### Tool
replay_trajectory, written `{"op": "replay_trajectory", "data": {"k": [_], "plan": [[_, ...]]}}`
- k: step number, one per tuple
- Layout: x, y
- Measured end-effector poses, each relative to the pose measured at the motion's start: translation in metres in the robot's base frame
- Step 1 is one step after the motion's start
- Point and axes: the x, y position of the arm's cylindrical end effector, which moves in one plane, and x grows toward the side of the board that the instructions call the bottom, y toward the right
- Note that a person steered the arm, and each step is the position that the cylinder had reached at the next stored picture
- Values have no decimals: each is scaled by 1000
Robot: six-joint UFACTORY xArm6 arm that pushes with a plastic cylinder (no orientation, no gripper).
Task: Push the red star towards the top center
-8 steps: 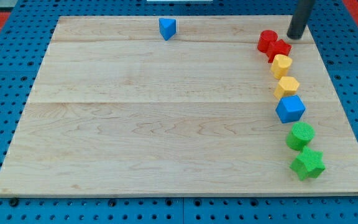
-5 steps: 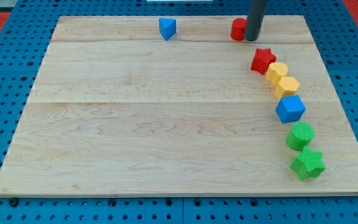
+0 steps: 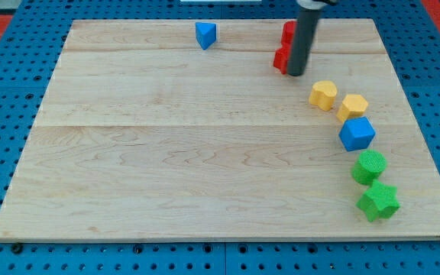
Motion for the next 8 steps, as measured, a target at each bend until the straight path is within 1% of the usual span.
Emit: {"op": "replay_trajectory", "data": {"k": [1,3,4,5,6,7,8], "plan": [[-22,-11],[-23,56],[-23,57],[-42,39],[-46,14],[-46,-43],[-31,-32]]}}
